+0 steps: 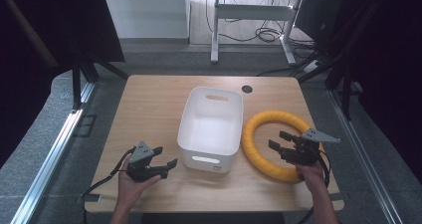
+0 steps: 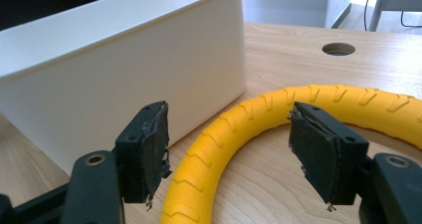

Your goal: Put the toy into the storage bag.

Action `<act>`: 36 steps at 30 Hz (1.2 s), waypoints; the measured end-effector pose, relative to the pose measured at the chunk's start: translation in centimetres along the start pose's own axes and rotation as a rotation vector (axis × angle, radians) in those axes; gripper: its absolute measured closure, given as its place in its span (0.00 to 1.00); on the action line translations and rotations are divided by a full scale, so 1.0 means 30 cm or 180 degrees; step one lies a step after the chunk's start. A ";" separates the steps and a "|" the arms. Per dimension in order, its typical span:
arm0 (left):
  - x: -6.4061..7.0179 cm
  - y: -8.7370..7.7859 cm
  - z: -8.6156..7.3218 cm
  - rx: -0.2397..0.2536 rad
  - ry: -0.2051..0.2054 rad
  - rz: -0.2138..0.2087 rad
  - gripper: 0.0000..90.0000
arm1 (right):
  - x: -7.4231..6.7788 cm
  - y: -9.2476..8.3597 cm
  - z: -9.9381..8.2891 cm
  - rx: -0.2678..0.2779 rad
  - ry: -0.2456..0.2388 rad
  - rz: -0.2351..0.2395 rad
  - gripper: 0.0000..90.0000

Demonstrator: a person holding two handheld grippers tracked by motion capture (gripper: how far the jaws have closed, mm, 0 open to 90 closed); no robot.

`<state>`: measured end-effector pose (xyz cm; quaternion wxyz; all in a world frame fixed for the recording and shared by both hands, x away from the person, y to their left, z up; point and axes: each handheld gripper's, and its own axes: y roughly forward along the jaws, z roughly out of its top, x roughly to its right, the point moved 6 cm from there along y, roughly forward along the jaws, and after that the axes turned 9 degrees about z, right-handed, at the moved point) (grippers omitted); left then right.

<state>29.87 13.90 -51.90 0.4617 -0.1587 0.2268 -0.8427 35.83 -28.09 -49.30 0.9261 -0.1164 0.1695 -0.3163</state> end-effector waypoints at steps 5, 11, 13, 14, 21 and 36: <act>-0.002 -0.009 0.014 0.0084 -0.0093 -0.0051 0.30 | -0.001 -0.002 -0.005 -0.0063 -0.0061 0.0013 0.35; -0.007 0.018 0.014 0.0014 -0.0082 -0.0106 0.30 | 0.003 -0.015 -0.023 -0.0159 -0.0036 -0.0014 0.34; -0.011 0.019 0.014 -0.0001 -0.0073 -0.0085 0.30 | 0.008 -0.022 -0.030 -0.0180 -0.0025 -0.0043 0.34; -0.012 0.018 0.012 -0.0007 -0.0061 -0.0071 0.29 | 0.011 -0.023 -0.032 -0.0179 -0.0013 -0.0038 0.34; 0.008 -0.006 -0.014 -0.0067 0.0062 0.0038 0.30 | 0.011 0.005 -0.021 -0.0271 0.0006 -0.0078 0.34; 0.005 0.000 -0.011 -0.0107 0.0035 -0.0012 0.29 | -0.037 0.035 -0.025 -0.0466 -0.0096 -0.0112 0.32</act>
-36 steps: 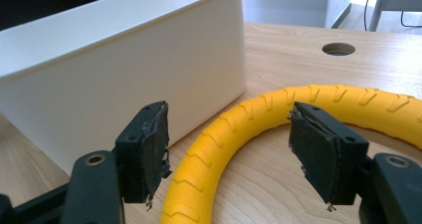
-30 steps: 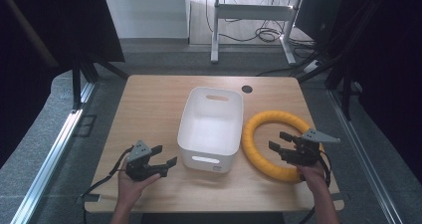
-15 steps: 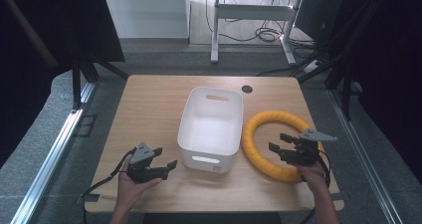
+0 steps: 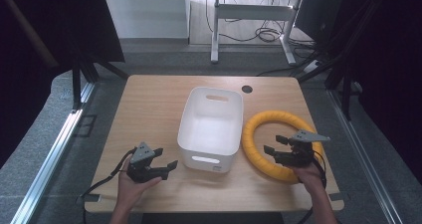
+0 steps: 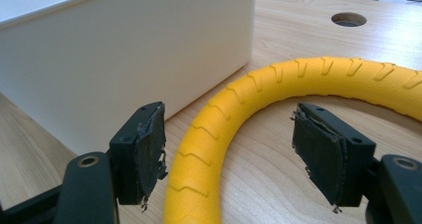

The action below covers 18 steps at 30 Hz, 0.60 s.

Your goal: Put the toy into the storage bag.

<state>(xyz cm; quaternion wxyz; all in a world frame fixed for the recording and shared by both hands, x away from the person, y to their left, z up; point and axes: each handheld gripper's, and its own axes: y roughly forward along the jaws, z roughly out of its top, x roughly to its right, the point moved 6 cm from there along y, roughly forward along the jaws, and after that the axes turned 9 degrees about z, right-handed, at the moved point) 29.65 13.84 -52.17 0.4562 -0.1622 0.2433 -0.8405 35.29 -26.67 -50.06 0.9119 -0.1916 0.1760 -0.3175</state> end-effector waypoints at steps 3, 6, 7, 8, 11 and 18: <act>-0.006 -0.001 0.005 0.0012 -0.0019 0.0009 0.29 | -0.006 -0.001 -0.003 -0.0021 -0.0013 -0.0008 0.32; -0.012 -0.002 0.010 0.0007 -0.0040 0.0011 0.29 | -0.015 -0.007 0.002 -0.0023 -0.0019 0.0013 0.34; -0.014 -0.001 0.011 0.0000 -0.0044 0.0013 0.30 | -0.020 -0.010 0.004 -0.0051 -0.0024 0.0018 0.34; -0.016 -0.002 0.012 -0.0001 -0.0044 0.0010 0.30 | -0.026 -0.012 0.007 -0.0076 -0.0039 0.0023 0.34; -0.017 -0.003 0.016 0.0013 -0.0065 -0.0016 0.30 | -0.039 -0.022 0.005 -0.0275 -0.0109 0.0014 0.34; -0.012 0.006 0.010 -0.0023 -0.0040 -0.0047 0.30 | -0.046 -0.026 -0.018 -0.0836 -0.0174 0.0044 0.35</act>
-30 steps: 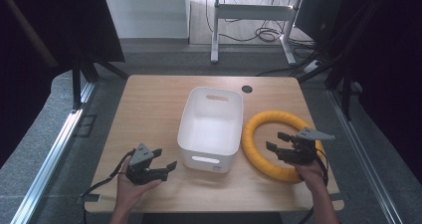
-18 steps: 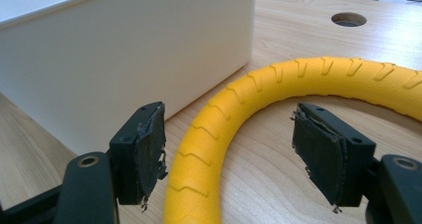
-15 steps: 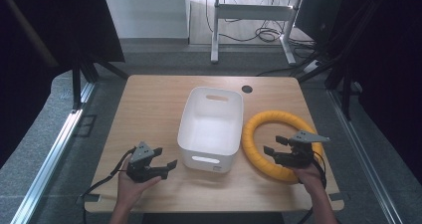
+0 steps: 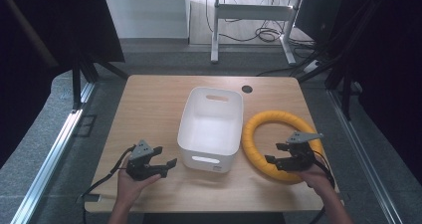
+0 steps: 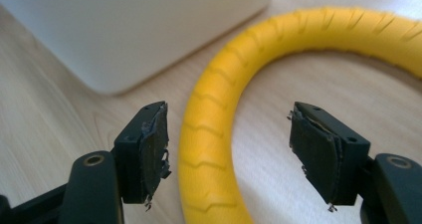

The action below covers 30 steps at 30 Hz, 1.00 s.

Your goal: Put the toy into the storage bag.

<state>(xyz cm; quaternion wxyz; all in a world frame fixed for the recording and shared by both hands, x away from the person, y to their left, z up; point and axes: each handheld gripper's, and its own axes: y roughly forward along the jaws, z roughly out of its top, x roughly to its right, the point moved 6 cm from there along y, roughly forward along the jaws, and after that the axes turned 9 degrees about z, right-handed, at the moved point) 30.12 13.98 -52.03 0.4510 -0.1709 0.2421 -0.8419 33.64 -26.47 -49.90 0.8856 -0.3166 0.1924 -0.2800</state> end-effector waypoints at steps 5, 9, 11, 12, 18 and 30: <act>0.003 0.004 -0.003 -0.0022 0.0005 0.0003 0.30 | -0.009 0.041 -0.015 -0.0359 -0.0056 0.0036 0.35; 0.004 0.008 -0.008 -0.0048 0.0023 0.0016 0.30 | -0.014 0.069 -0.007 -0.0554 -0.0111 0.0075 0.35; 0.006 0.010 -0.010 -0.0063 0.0020 0.0020 0.30 | -0.013 0.082 0.001 -0.0631 -0.0129 0.0106 0.35; 0.006 0.010 -0.011 -0.0074 0.0033 0.0021 0.30 | -0.012 0.087 0.004 -0.0662 -0.0128 0.0109 0.35; 0.004 0.006 -0.011 -0.0046 0.0032 0.0069 0.30 | -0.013 0.136 0.026 -0.0924 -0.0205 0.0148 0.36; 0.007 0.013 -0.018 -0.0089 0.0067 0.0065 0.29 | -0.026 0.214 0.003 -0.1452 -0.0346 0.0151 0.37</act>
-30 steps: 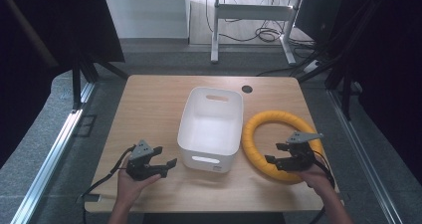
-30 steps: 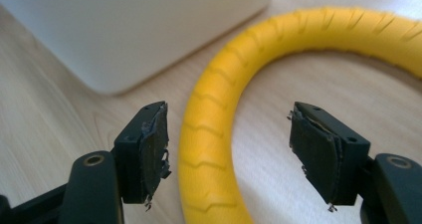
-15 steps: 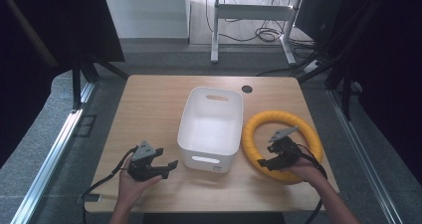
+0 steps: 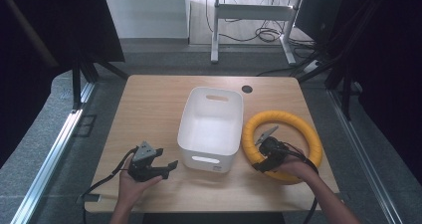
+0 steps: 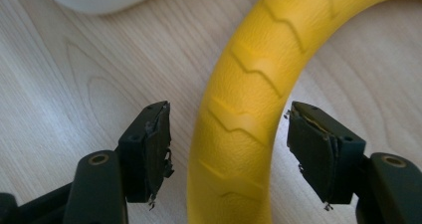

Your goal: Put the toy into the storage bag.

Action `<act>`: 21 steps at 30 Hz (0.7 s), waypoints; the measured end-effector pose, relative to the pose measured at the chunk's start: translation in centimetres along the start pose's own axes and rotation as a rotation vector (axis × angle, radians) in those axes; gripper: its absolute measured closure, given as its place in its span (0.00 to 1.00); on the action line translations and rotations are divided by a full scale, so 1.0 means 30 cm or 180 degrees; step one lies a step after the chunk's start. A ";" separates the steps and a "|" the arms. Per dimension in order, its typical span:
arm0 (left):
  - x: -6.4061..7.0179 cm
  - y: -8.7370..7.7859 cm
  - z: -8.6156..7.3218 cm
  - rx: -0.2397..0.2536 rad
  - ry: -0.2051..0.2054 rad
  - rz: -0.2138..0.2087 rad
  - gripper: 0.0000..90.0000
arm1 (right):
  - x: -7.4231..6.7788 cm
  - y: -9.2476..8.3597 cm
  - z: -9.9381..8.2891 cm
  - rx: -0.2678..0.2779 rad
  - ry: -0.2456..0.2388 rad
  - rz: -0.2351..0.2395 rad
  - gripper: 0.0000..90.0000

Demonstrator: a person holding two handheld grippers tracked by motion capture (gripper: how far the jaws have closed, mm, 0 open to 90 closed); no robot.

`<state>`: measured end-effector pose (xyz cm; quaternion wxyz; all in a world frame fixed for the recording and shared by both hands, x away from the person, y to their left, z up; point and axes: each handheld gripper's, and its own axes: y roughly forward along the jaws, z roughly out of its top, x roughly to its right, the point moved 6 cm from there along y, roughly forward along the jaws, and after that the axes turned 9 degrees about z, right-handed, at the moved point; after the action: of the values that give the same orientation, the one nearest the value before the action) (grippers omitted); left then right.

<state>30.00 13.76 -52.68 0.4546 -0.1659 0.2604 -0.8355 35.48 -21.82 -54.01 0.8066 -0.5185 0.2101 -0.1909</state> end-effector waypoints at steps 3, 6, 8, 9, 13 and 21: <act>0.001 0.000 0.000 0.0002 0.0000 -0.0005 0.29 | -0.001 0.015 -0.008 -0.0121 -0.0001 0.0000 0.37; 0.001 0.003 -0.002 -0.0012 0.0009 -0.0002 0.29 | -0.001 0.025 -0.014 -0.0205 -0.0012 -0.0008 0.38; 0.002 0.004 -0.003 -0.0018 0.0012 -0.0008 0.29 | -0.001 0.028 -0.017 -0.0253 -0.0018 0.0001 0.38; 0.003 0.004 -0.003 -0.0019 0.0011 -0.0008 0.29 | 0.000 0.029 -0.017 -0.0267 -0.0021 -0.0005 0.39; 0.001 0.004 -0.003 -0.0021 0.0017 -0.0004 0.29 | 0.003 0.034 -0.021 -0.0343 -0.0035 -0.0021 0.40; 0.001 0.006 -0.004 -0.0028 0.0028 -0.0005 0.29 | 0.009 0.049 -0.023 -0.0447 -0.0015 -0.0079 0.47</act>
<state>30.03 13.69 -52.88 0.4521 -0.1644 0.2660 -0.8354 35.45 -21.91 -55.64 0.7662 -0.5769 0.2146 -0.1845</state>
